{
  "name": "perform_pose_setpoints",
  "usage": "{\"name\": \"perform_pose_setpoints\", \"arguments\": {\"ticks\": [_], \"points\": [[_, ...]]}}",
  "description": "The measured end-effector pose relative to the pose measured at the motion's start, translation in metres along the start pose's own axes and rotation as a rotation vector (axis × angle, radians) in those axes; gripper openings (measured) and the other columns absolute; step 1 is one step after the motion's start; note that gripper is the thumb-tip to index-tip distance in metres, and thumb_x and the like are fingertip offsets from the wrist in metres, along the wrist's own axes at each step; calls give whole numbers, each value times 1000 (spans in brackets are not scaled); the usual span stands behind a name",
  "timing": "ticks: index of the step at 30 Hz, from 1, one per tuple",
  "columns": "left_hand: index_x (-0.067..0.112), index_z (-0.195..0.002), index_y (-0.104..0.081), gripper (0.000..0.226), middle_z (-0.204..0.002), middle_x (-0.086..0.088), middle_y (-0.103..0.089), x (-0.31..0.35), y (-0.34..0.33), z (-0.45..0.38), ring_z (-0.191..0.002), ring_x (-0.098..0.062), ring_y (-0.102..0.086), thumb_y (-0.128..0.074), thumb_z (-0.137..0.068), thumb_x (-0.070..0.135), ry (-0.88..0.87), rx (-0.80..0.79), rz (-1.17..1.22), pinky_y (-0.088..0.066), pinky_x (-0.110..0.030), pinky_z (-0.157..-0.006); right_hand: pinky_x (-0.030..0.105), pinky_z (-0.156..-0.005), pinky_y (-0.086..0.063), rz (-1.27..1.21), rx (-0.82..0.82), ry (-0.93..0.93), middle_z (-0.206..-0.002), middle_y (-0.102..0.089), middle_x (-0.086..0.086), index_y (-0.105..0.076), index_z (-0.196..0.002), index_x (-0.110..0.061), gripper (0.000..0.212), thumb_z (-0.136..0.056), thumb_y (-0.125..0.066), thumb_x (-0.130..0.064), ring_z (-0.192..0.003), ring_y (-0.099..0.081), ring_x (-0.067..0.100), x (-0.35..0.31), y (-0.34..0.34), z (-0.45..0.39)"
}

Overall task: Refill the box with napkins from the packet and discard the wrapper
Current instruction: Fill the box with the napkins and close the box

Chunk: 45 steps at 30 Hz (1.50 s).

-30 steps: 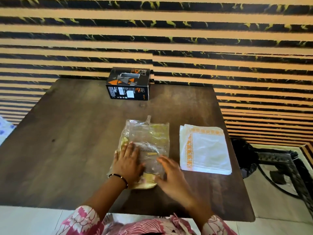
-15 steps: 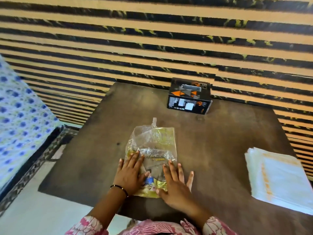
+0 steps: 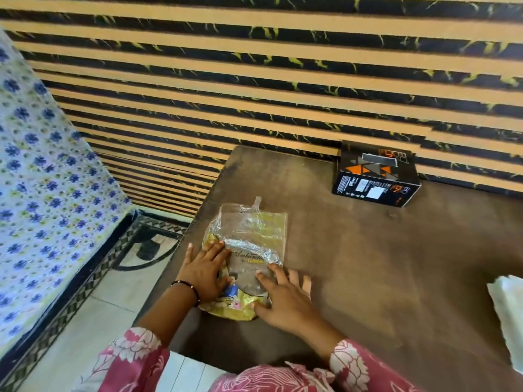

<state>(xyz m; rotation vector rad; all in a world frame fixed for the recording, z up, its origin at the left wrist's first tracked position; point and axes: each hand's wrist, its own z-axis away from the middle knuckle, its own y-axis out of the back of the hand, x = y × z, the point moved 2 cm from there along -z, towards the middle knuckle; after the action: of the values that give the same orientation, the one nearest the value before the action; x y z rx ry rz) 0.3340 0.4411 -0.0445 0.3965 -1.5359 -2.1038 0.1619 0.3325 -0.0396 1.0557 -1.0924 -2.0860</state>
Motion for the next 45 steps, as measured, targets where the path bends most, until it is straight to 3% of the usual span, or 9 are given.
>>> {"name": "perform_pose_setpoints", "arguments": {"ticks": [8,12,18,20,23,26,34,40,45], "points": [[22,-146,-20,68,-158,0,-10,2,10,2,-146,-20,-1,-43,-89,51,-59,113,-7,11,-50,-114,55,-111,-9,-69,102,-1,-157,-15,-11,-26,-143,-36,66,-83,-45,-55,-141,-12,21,-2,6,3],[20,-141,-34,55,-153,-4,-27,16,20,0,-145,-23,-11,-45,-91,40,-92,280,83,7,-42,-114,50,-114,-8,-108,114,-17,-158,-7,-15,-12,-148,-35,71,-87,-45,-53,-144,-5,21,15,15,17],[13,-129,-50,61,-139,-10,-48,74,39,-30,-136,-30,-35,-32,-81,47,-240,387,345,-24,-46,-114,42,-111,-18,-216,181,-205,-156,-13,-21,-15,-146,-40,81,-72,-32,-70,-143,-9,17,75,39,35],[10,-129,-49,67,-138,-11,-47,103,50,-44,-133,-29,-38,-34,-78,51,-229,359,534,-30,-37,-111,42,-109,-22,-247,225,-292,-154,-21,-19,-20,-145,-39,80,-72,-33,-70,-141,-15,16,102,56,38],[12,-136,-41,64,-144,-9,-41,146,67,-66,-138,-23,-30,-44,-82,47,-197,259,711,-18,-21,-108,46,-110,-21,-368,311,-392,-149,-33,-10,-25,-144,-36,65,-87,-52,-50,-139,-17,17,142,86,37],[17,-140,-34,56,-148,-8,-36,182,80,-96,-139,-21,-28,-55,-90,31,-149,205,827,-21,-28,-111,45,-114,-19,-482,371,-468,-152,-31,-7,-24,-145,-33,66,-88,-54,-44,-143,-11,21,182,120,31],[24,-146,-18,72,-153,-8,-27,250,119,-171,-135,-26,-34,-60,-88,30,83,99,1105,-30,-40,-109,52,-116,-7,-833,450,-553,-160,-9,-5,-9,-148,-37,75,-89,-53,-47,-146,7,29,264,197,-5],[18,-140,-31,55,-128,2,-49,274,132,-188,-107,-11,-44,-57,-90,14,20,149,1157,-33,-25,-86,56,-115,-18,-989,432,-498,-158,-18,-3,-14,-145,-43,78,-82,-59,-51,-147,-9,28,293,205,-40],[22,-132,-40,51,-115,9,-49,270,122,-190,-104,-9,-48,-62,-87,12,29,190,1185,-38,-27,-90,48,-115,-25,-1091,463,-422,-154,-28,-4,-17,-146,-37,75,-86,-60,-41,-142,-25,24,288,199,-37]]}}
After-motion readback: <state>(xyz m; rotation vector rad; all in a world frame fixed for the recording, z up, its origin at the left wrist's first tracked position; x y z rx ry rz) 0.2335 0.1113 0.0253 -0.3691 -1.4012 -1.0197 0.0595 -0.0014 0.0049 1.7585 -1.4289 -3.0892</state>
